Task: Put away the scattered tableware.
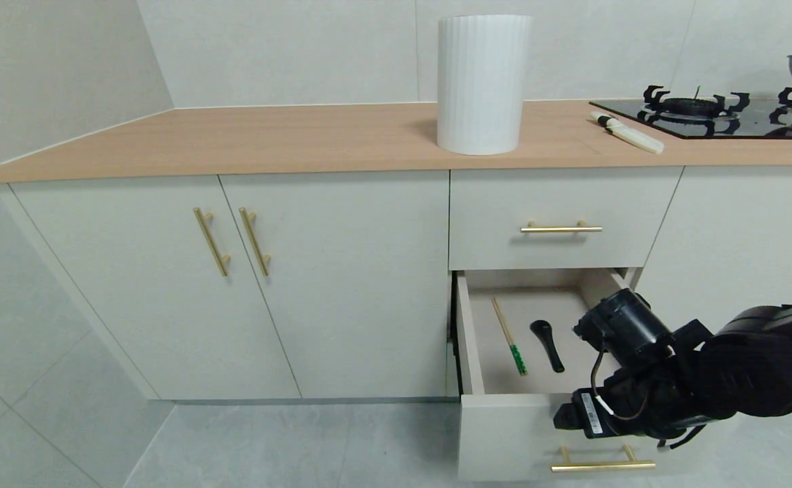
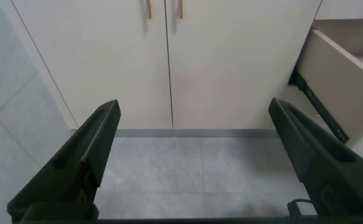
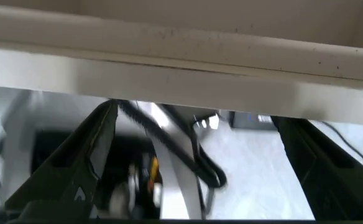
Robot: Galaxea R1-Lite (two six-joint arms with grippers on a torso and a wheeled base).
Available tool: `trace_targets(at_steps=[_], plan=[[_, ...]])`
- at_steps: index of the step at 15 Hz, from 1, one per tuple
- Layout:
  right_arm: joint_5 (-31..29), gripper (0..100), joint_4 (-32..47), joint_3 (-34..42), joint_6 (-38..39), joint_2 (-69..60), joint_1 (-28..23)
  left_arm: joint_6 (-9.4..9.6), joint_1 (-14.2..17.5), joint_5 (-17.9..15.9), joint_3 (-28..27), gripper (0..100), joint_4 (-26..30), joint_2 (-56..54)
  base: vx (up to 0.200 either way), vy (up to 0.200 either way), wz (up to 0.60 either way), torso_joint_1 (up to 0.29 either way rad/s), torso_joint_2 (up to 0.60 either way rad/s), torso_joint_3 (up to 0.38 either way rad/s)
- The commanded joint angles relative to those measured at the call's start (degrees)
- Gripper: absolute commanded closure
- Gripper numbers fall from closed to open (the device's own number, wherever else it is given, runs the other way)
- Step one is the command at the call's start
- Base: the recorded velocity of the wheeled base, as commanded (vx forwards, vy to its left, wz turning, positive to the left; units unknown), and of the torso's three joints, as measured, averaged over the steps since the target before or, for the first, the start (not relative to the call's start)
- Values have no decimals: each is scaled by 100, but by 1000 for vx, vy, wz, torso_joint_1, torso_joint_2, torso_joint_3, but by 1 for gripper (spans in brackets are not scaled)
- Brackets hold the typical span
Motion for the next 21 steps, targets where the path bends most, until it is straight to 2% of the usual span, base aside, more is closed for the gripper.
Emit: trace_targets(at_steps=[1, 4, 12, 15, 17, 21], plan=[[-74, 0, -284, -11, -36, 254, -196, 5, 0, 6, 0, 0, -1, 0, 0, 0, 0, 0, 0, 0], [-83, 0, -732, -292, -220, 623, -433, 5, 0, 6, 0, 0, -1, 0, 0, 0, 0, 0, 0, 0], [-92, 0, -1620, -1619, -625, 1713, -732, 5, 0, 6, 0, 0, -1, 0, 0, 0, 0, 0, 0, 0], [-153, 0, -2279, -1689, -616, 2012, -741, 5, 0, 6, 0, 0, -1, 0, 0, 0, 0, 0, 0, 0], [-399, 0, -2797, -1645, -625, 2214, -846, 5, 0, 6, 0, 0, -1, 0, 0, 0, 0, 0, 0, 0], [-470, 0, -3439, -1654, -625, 2504, -1066, -4, 0, 6, 0, 0, -1, 0, 0, 0, 0, 0, 0, 0]])
